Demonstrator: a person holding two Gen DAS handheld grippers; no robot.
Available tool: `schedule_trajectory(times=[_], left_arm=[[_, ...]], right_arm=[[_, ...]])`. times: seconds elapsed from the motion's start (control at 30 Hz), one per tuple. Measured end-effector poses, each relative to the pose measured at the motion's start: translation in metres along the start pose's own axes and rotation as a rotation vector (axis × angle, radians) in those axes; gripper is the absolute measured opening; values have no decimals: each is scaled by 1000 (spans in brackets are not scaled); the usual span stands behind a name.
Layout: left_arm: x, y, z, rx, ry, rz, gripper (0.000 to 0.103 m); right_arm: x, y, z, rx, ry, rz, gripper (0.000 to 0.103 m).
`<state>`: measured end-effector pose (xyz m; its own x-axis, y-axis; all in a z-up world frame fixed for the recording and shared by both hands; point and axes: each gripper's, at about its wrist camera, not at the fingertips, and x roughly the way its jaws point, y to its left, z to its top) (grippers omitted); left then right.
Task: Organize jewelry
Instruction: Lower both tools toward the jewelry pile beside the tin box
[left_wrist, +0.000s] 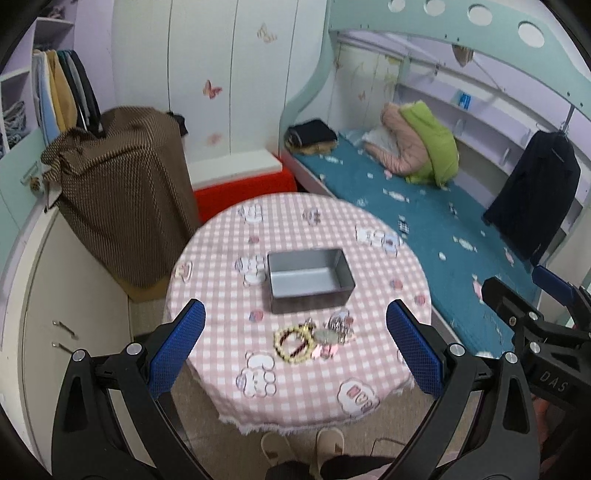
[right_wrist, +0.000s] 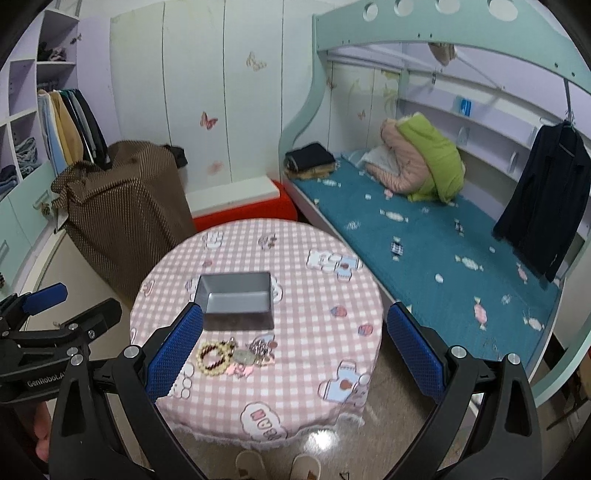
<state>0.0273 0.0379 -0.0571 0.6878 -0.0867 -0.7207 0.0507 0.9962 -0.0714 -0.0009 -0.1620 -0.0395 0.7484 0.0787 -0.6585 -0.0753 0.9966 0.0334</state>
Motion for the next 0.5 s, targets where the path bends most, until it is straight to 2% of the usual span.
schedule_trajectory(times=[0.13, 0.33, 0.5], left_arm=[[10, 6, -6, 23, 59, -20, 98], [34, 21, -12, -13, 169, -158, 98], [56, 39, -18, -40, 223, -174, 98]], right_arm=[[11, 4, -4, 13, 60, -20, 96], [24, 8, -13, 35, 128, -47, 96], [37, 8, -25, 40, 175, -44, 96]])
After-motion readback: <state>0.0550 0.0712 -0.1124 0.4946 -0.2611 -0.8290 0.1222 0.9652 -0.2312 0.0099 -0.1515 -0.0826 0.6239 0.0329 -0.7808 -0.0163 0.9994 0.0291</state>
